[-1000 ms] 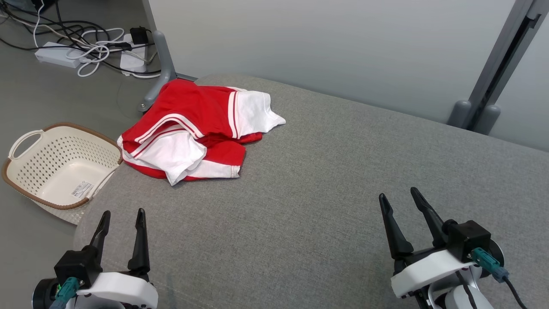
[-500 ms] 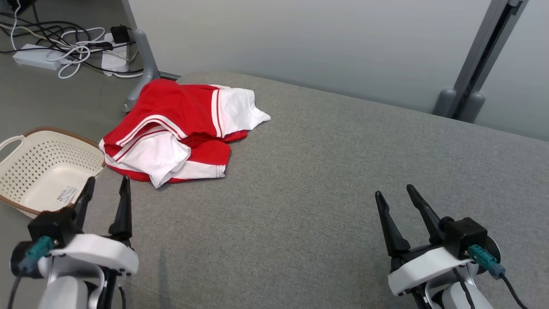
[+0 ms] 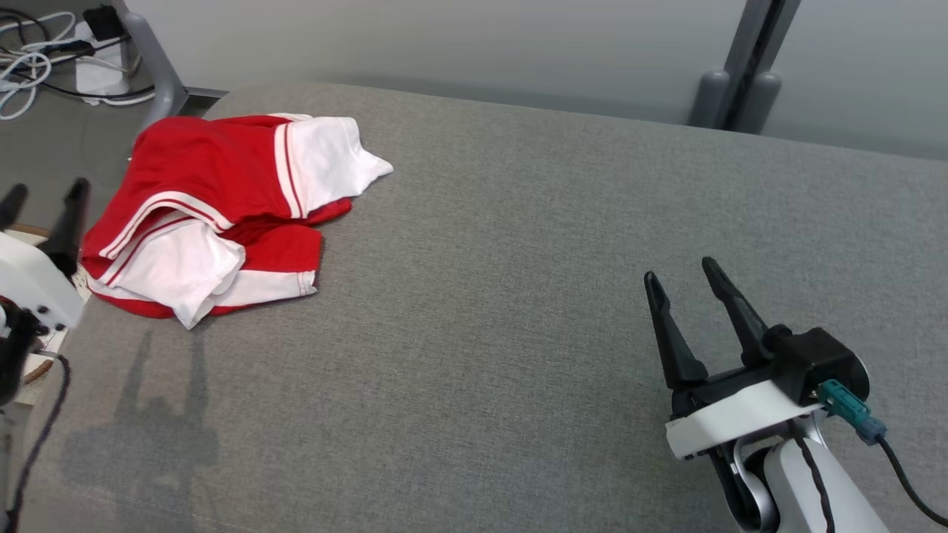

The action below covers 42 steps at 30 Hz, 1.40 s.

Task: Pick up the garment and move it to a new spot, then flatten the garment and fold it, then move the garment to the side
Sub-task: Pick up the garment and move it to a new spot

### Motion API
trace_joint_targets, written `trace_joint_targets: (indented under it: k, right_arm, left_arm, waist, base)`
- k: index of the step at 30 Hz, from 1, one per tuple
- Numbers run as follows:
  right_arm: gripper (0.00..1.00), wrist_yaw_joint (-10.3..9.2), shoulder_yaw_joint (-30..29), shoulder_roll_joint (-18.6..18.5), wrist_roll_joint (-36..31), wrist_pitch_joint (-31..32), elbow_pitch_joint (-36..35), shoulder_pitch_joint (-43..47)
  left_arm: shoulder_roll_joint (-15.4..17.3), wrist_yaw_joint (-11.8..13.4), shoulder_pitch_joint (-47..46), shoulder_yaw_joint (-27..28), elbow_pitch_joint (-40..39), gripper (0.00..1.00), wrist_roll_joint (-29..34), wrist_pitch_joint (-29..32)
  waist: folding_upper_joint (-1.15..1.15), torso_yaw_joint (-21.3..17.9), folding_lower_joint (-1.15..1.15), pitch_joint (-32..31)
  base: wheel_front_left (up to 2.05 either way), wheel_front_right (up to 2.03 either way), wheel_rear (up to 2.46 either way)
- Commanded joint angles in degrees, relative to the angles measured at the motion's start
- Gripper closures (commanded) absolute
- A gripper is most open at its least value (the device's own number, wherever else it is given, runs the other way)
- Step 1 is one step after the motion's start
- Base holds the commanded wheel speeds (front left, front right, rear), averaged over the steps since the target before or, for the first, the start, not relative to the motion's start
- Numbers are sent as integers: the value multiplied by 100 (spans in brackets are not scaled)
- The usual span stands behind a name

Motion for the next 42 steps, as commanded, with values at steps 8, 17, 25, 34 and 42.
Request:
trace_joint_targets:
  k: [8, 17, 25, 34, 42]
  right_arm:
    - [0, 9, -69, -48, -194, -31, -450, -449]
    - [0, 9, -22, -44, -175, -31, -737, -619]
    - [0, 9, -20, -44, -154, -31, -895, -615]
    - [0, 9, -53, -43, -196, -31, -942, -578]
    - [0, 9, -18, -44, -139, -31, -856, -589]
  left_arm:
    - [944, -7, -1046, -294, 1006, 0, -1023, 538]
    - [1519, -7, -1527, -622, 1919, 0, -1695, 603]
    - [1820, -7, -1659, -971, 2851, 0, -1963, 599]
    - [1877, -7, -1629, -1463, 3053, 100, -2321, 909]
    - [1981, -7, -1716, -1891, 2998, 100, -2455, 606]
  waist:
    - [0, -866, 0, 852]
    - [0, -1472, 0, 1332]
    - [0, -1828, 0, 1569]
    - [0, -1848, 0, 1637]
    - [0, -1749, 0, 1448]
  base:
    - [0, 0, 0]
    - [0, 0, 0]
    - [0, 0, 0]
    - [0, 0, 0]
    - [0, 0, 0]
